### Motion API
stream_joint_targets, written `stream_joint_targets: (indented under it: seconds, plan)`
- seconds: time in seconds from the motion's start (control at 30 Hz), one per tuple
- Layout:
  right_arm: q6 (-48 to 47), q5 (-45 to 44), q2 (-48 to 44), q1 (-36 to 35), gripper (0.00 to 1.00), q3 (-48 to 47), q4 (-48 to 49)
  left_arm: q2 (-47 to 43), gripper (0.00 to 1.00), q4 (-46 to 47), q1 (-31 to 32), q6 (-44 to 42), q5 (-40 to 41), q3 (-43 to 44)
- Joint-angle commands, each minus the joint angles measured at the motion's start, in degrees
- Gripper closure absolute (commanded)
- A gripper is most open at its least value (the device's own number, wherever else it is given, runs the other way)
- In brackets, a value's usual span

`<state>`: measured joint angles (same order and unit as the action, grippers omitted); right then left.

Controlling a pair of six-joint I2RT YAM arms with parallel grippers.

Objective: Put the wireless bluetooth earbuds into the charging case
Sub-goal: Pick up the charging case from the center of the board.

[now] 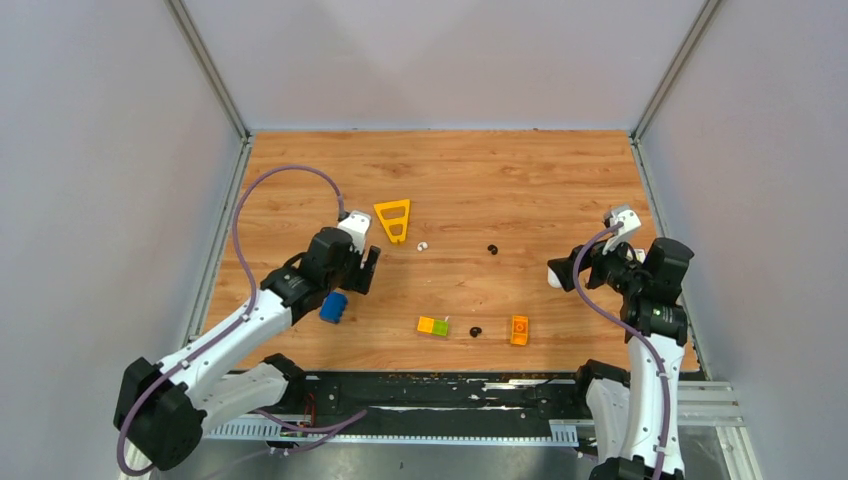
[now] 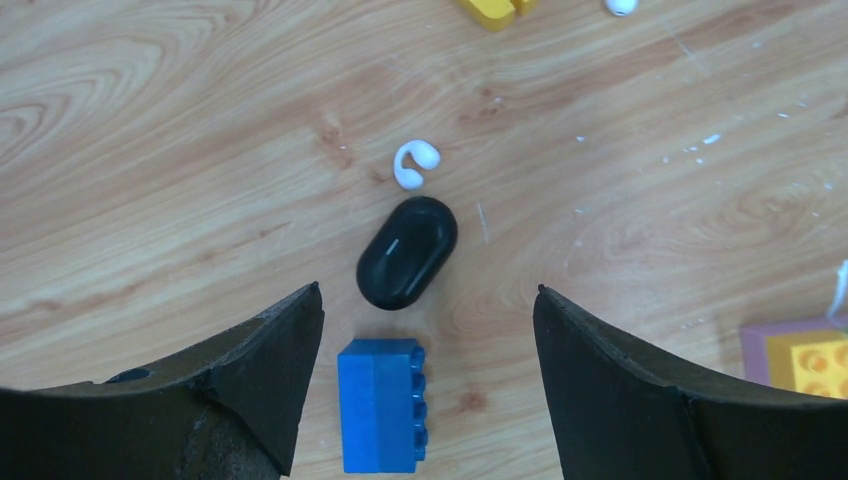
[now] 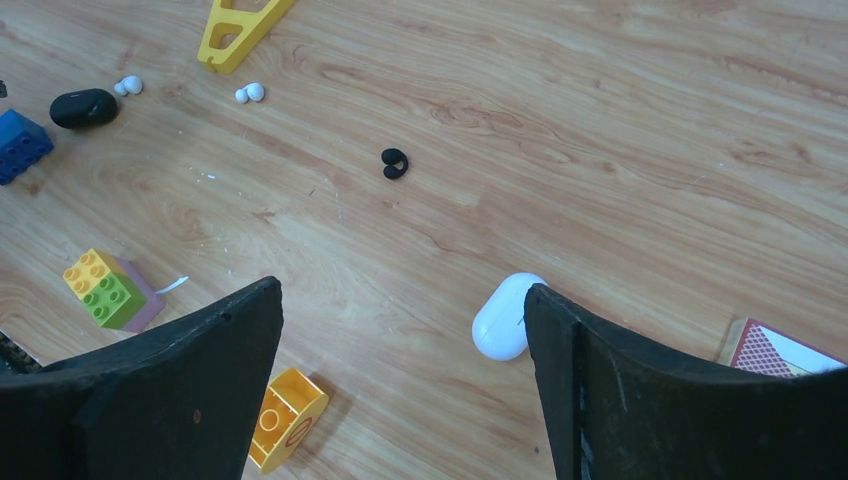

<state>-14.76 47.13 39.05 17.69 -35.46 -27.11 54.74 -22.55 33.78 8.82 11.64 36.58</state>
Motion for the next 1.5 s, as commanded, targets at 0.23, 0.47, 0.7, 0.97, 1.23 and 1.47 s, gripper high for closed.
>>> stream_joint_targets:
  seconds: [0.23, 0.47, 0.7, 0.97, 1.23, 1.47]
  plan:
    - [-2.23, 1.42, 0.15, -0.22, 0.10, -0.57, 0.66, 11.76, 0.17, -0.14, 0.19, -3.59, 3.04, 4.37]
    - [-2.44, 1.40, 1.23, -0.19, 0.10, -0.65, 0.58, 23.50, 0.18, -5.97, 0.23, -4.81, 7.12, 12.86]
    - [-2.59, 1.21, 1.24, -0.12, 0.10, -0.58, 0.48, 28.84, 0.17, -3.31, -0.27, -3.74, 3.95, 12.23]
    - [-2.88, 0.56, 1.82, -0.18, 0.10, -1.10, -0.06, 21.80, 0.15, 3.83, -0.75, -3.50, -11.68, 9.65]
    - [-6.14, -14.91, 14.26, -0.13, 0.30, -9.31, -6.35, 1.37, 0.16, 23.04, -0.33, 3.36, -36.07, 1.79]
    - [-9.39, -15.63, 29.57, -1.73, 0.45, -15.33, -11.94, 0.00, 0.18, 25.90, 0.06, 2.12, -34.39, -1.19]
